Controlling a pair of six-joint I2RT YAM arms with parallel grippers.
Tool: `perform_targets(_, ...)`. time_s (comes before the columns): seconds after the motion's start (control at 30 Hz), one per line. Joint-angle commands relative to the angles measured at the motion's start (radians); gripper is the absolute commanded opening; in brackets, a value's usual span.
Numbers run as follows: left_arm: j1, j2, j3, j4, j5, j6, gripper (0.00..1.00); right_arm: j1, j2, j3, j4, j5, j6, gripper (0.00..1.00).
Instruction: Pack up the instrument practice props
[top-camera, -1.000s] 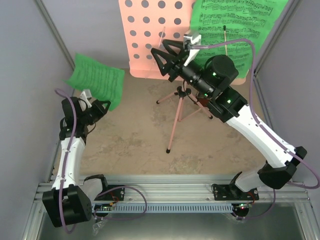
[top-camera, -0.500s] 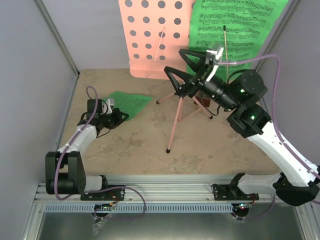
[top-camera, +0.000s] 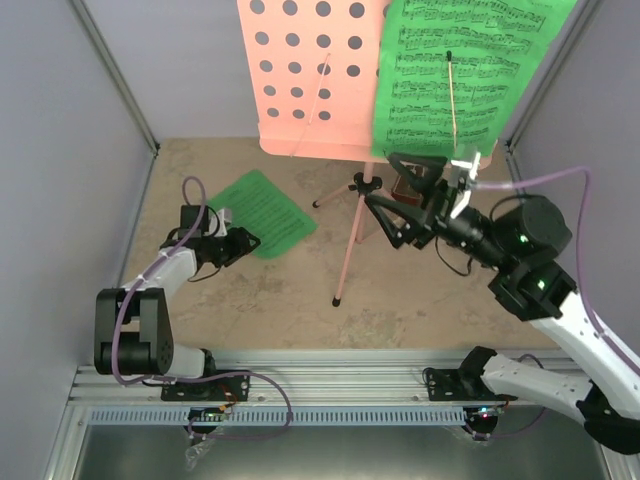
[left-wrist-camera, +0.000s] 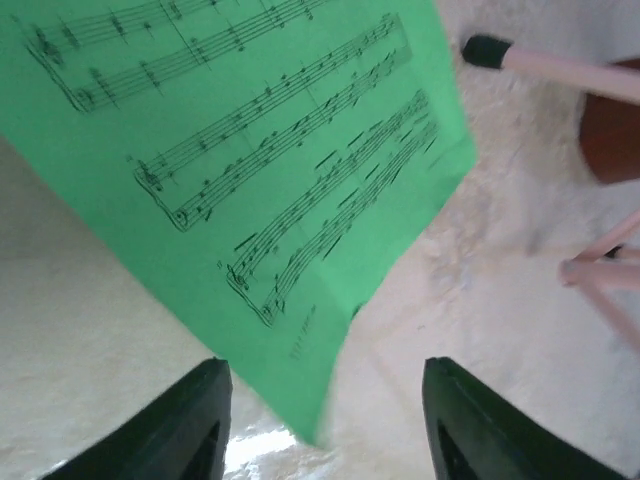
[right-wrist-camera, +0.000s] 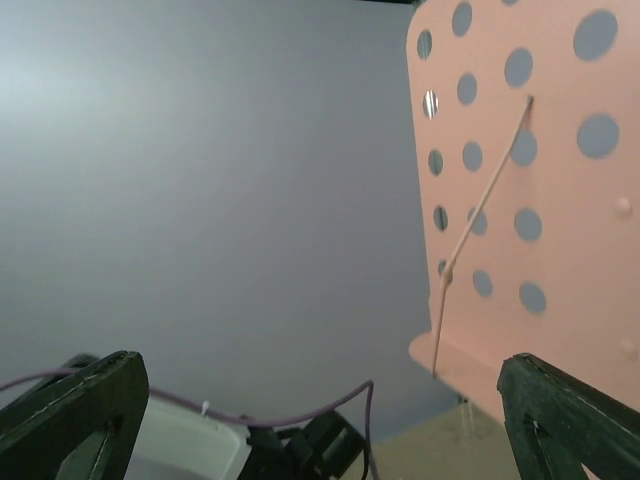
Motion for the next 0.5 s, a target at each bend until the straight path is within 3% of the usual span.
perform_targets(0.0, 0.001, -0.068, 0.026, -0.063, -0.163, 0.062, 0.67, 0.007, -0.157, -0.182, 0.072, 0.0, 0.047, 0.98)
perform_targets(0.07, 0.001, -0.139, 0.02, -0.064, -0.234, 0.058, 0.85, 0.007, -0.223, -0.249, 0.032, 0.036, 0.047, 0.98)
perform_targets(0.17, 0.001, -0.266, 0.005, -0.07, -0.322, 0.054, 0.97, 0.006, -0.313, -0.356, -0.065, 0.128, 0.046, 0.98)
perform_targets(0.3, 0.0, -0.387, 0.018, -0.077, -0.402, 0.064, 0.99, 0.006, -0.416, -0.512, -0.173, 0.244, 0.073, 0.98)
perform_targets(0.47, 0.001, -0.476, 0.085, 0.01, -0.313, 0.083, 0.99, -0.009, -0.413, -0.681, -0.213, 0.42, 0.113, 0.98)
